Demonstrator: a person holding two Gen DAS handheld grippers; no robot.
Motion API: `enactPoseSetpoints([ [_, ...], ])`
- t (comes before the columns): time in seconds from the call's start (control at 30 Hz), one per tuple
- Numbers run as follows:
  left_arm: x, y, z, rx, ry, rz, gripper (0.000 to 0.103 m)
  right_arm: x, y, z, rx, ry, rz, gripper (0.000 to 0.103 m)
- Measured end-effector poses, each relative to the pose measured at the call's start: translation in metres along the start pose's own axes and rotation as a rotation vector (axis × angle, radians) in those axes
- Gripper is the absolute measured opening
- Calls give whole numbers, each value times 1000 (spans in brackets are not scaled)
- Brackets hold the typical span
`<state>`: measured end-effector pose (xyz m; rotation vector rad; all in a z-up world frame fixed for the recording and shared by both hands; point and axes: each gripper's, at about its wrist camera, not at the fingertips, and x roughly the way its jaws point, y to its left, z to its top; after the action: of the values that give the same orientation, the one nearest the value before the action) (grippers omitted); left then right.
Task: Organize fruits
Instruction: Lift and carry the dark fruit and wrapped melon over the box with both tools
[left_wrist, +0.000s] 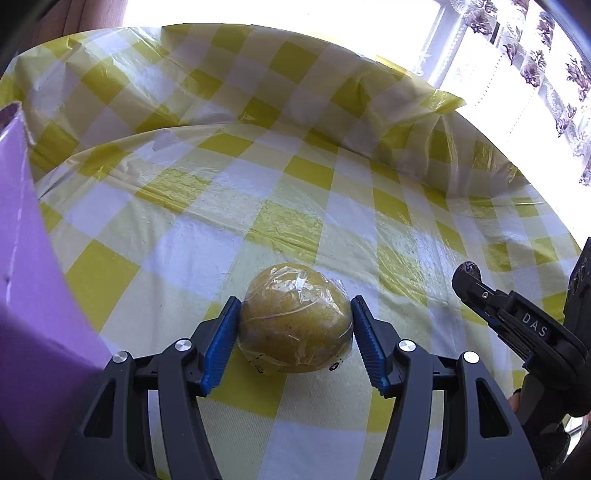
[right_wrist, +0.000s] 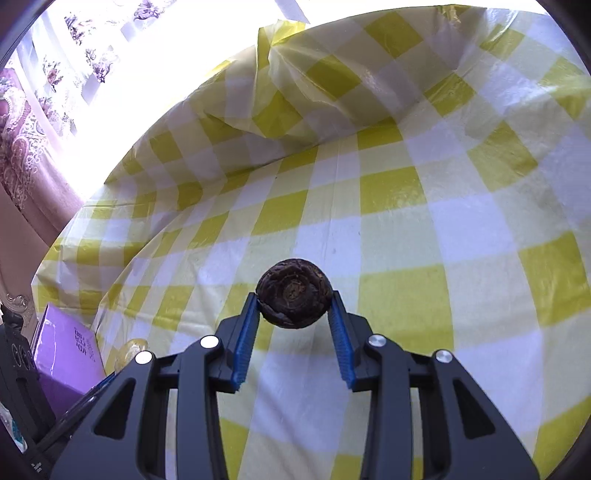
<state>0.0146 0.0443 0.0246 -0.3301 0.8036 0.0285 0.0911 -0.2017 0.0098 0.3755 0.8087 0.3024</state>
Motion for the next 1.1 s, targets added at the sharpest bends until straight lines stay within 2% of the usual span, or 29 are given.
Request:
enactPoseSetpoints([
  [0.17,-38,6,-36,45,-14,-18,58,-37,2,-48,34,13,-12,38],
  [0.3,-58,6,-53,83,-39,-24,58,-62,18,-83,-19,13,-22,38],
  [0.47,-70,2,-61,118,-83,-27,58,-78,41,-109,-91,6,-35,38],
  [0.7,-105,4,-73,122,-286,-47,58,-91,56,-117,-128,-74,-25,38],
  [0.77,-116,8,-76,99,-343,-53,58,-99,64,-120,-149,-120,12,38],
  [0.87,-127,11,-80,82,-400,-48,58,-110,79,-123,-201,-188,22,38],
  [0.97,-145,13,-83,88,-462,-14,58,-117,91,-128,-223,-231,24,39],
  [1.1,-178,18,-83,96,-566,93,58,-132,117,-134,-303,-313,17,38],
])
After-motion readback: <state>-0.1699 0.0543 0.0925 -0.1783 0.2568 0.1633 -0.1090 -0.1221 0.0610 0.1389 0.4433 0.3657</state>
